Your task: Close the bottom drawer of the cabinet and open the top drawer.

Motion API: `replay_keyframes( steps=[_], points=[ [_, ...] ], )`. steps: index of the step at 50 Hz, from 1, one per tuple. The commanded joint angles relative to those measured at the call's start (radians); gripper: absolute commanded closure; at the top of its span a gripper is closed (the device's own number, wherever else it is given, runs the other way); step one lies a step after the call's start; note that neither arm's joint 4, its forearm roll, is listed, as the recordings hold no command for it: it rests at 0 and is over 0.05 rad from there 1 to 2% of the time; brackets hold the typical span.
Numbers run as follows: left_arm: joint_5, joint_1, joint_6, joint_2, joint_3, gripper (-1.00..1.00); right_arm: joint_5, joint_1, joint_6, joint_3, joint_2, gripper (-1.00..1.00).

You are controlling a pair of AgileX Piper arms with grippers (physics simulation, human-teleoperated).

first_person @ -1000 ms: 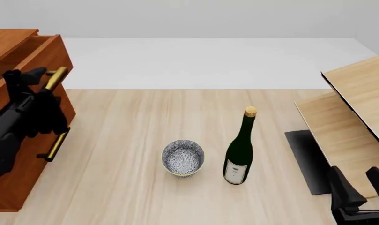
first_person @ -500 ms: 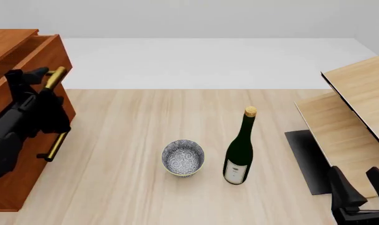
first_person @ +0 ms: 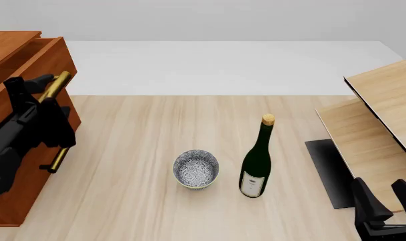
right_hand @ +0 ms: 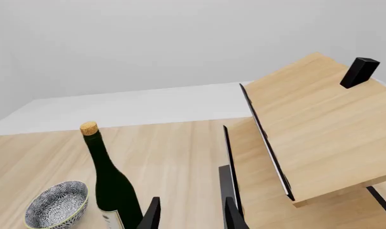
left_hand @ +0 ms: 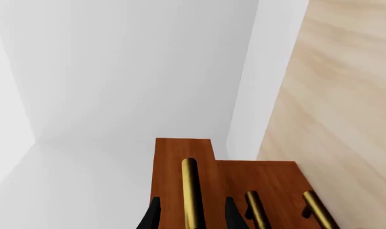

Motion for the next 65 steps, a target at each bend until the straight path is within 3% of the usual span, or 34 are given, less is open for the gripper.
replay_keyframes(
  steps=[1, 23, 26, 28, 32, 40, 46, 57, 65],
  points=[
    [0.027, -0.021, -0.006, -0.041, 0.016, -1.00, -0.007, -0.005, 0.005, 0.000, 0.007, -1.00],
    [0.098, -0.058, -0.001, -0.158, 0.021, -1.00, -0.013, -0.006, 0.018, -0.004, 0.017, -1.00],
    [0.121, -0.059, -0.002, -0.169, 0.003, -1.00, -0.012, -0.004, 0.021, -0.005, 0.018, -1.00],
    [0.204, -0.063, -0.053, -0.191, -0.058, -1.00, -0.013, -0.006, 0.022, -0.003, 0.017, -1.00],
    [0.269, -0.056, -0.077, -0.205, -0.122, -1.00, -0.030, -0.009, 0.029, -0.005, 0.037, -1.00],
    [0.308, -0.040, -0.109, -0.170, -0.177, -1.00, -0.055, -0.017, 0.047, -0.005, 0.064, -1.00],
    [0.463, -0.032, -0.224, -0.182, -0.298, -1.00, -0.060, -0.016, 0.054, -0.006, 0.071, -1.00],
    [0.723, -0.046, -0.515, -0.139, -0.541, -1.00, -0.063, -0.021, 0.057, -0.007, 0.074, -1.00],
    [0.794, -0.018, -0.596, -0.145, -0.591, -1.00, -0.046, -0.015, 0.050, -0.007, 0.056, -1.00]
  ],
)
